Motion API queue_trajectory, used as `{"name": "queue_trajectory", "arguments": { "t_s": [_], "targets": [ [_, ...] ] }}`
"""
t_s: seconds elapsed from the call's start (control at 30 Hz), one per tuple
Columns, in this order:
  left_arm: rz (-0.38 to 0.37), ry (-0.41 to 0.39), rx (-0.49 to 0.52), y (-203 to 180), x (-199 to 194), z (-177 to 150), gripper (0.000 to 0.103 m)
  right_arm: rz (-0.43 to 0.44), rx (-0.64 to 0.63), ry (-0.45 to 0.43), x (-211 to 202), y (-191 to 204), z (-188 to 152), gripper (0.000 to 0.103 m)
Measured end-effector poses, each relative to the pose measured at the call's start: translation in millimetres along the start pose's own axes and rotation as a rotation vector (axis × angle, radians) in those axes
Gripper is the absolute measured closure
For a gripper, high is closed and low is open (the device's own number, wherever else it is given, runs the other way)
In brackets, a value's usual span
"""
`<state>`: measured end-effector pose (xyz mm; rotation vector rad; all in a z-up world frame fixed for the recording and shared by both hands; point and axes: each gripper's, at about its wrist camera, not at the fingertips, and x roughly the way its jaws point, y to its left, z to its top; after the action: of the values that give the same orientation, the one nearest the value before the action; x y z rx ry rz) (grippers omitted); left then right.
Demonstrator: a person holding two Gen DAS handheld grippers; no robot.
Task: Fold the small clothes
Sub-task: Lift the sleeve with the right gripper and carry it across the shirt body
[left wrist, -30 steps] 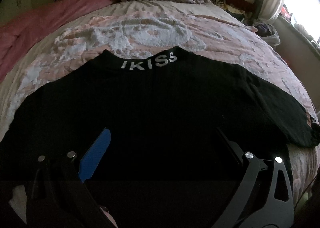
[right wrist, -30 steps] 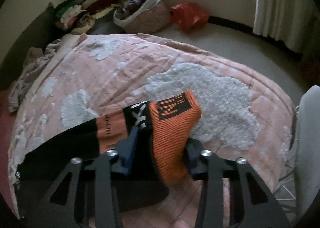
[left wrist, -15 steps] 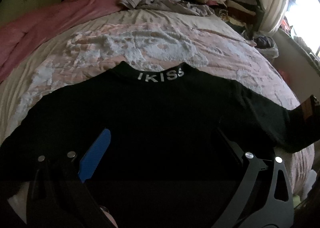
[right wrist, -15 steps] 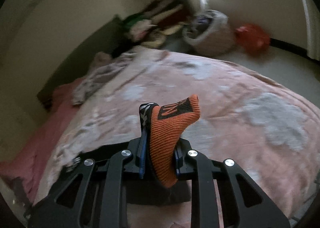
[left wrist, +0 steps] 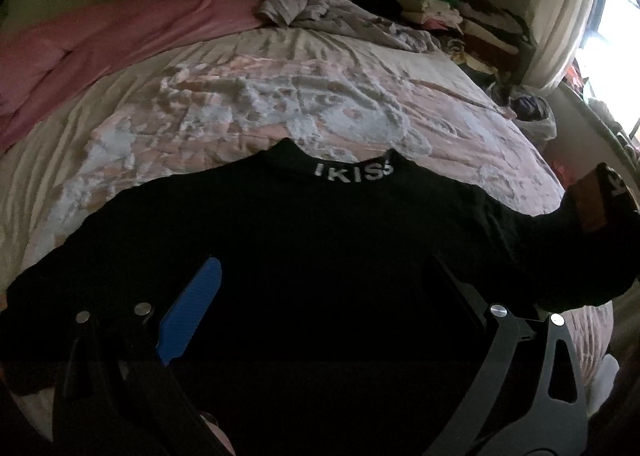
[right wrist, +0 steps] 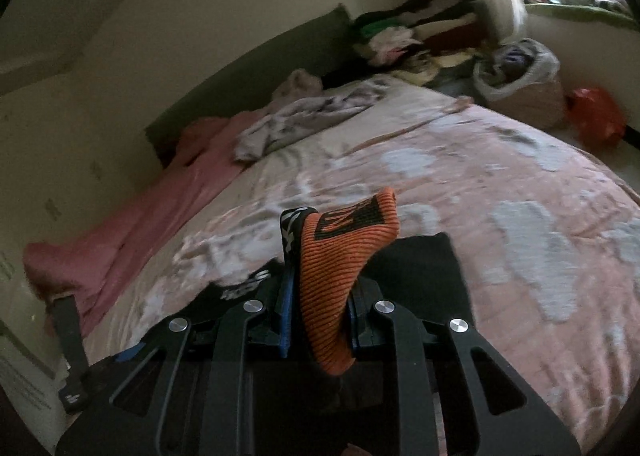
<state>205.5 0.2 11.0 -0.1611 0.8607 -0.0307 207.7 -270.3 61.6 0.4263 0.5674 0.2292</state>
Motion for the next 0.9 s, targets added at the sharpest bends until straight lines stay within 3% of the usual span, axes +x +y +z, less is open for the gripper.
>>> {"name": "queue_trajectory", "arguments": {
  "t_s": [0.3,0.5,0.6,0.77,0.9],
  "targets": [
    [-0.001,0.005,-0.057,33.2,-3.9,-5.7,0.009,0.096,-0.086,0.075,34.5,68.3,-12.5,0.084],
    [-0.007,0.009,-0.112,59.2,-3.7,-8.2,0.009,0.096,-0.144,0.133,63.3,99.3,-27.1,0.084],
    [-0.02,0.009,-0.145,72.7,-4.1,-9.3,0.009,0.092,-0.171,0.155,75.0,114.6,-38.5,0.079],
    [-0.053,0.026,-0.186,89.2,-2.2,-12.9,0.009,0.142,-0.197,0.172,83.5,132.2,-46.8,0.052],
    [-0.107,0.049,-0.232,100.5,1.7,-18.4,0.009,0.139,-0.232,0.171,82.2,134.2,-49.5,0.047]
  ]
}}
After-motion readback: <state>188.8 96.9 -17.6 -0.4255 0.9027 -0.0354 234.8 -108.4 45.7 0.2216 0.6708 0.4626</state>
